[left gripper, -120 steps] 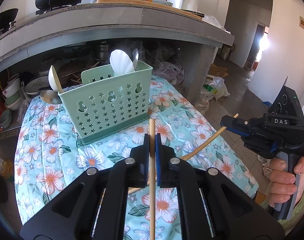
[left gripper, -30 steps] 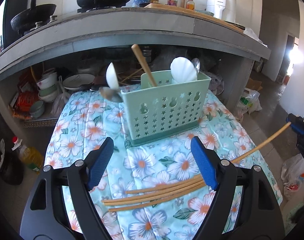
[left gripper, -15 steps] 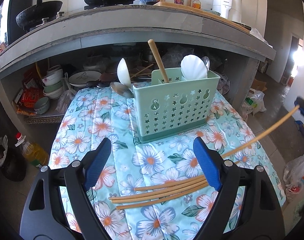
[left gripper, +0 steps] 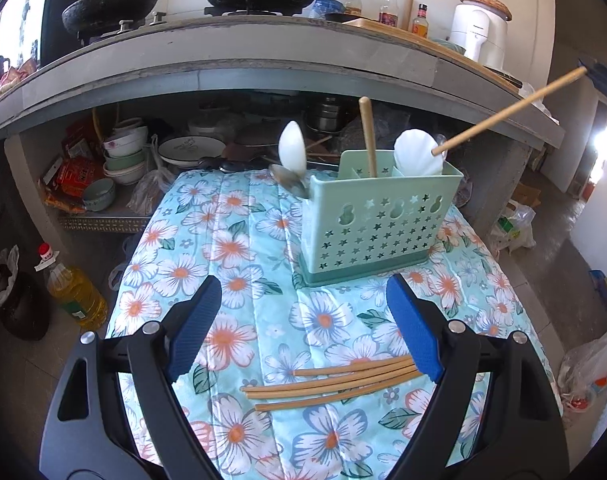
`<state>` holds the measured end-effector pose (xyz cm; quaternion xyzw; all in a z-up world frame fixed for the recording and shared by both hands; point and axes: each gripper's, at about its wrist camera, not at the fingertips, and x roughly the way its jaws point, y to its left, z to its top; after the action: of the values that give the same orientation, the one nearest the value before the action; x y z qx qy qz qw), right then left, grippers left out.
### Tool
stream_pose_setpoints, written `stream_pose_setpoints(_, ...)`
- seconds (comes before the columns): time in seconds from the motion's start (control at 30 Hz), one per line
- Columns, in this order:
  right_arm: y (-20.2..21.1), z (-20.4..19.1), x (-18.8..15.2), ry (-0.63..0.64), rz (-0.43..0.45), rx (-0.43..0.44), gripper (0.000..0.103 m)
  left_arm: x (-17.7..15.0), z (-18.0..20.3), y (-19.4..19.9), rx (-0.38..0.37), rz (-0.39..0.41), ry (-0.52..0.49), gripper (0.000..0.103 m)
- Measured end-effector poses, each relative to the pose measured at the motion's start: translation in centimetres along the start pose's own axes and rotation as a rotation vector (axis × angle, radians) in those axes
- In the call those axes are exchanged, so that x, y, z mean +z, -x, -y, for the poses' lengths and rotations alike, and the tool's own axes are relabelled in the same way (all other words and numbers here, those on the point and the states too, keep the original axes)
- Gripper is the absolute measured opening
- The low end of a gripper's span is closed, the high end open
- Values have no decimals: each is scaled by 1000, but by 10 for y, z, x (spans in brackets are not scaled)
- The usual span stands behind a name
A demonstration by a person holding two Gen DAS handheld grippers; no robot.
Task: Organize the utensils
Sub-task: 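Lower the held chopstick into the green holder and open the right tool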
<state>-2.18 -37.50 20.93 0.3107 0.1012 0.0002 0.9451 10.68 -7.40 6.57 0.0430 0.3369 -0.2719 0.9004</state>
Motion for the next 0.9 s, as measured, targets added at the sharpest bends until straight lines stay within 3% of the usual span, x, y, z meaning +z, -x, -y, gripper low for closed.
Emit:
stream_pose_setpoints(0.47,-97,-51,-21,317,-36,-162,6,-2,-14,8,16,14,36,80)
stream_pose_setpoints(0.63,-116,-54,-41,382,-45,-180,6,-2,-19,10,24,15,50,80)
stream_pose_setpoints(0.73,-123,-51,-56,410,-94,-171,7,-2,-20,10,24,14,51,80)
stream_pose_setpoints(0.77,-122,-48,-58,409,-100,-169,12,-2,-20,9,24,14,49,80)
stream_pose_setpoints(0.8,-119,-46,-60,404,-104,-164,22,-3,-20,9,25,13,47,80)
stream_pose_setpoints(0.9,-104,-42,-58,374,-74,-147,33,-3,-20,6,23,6,48,80)
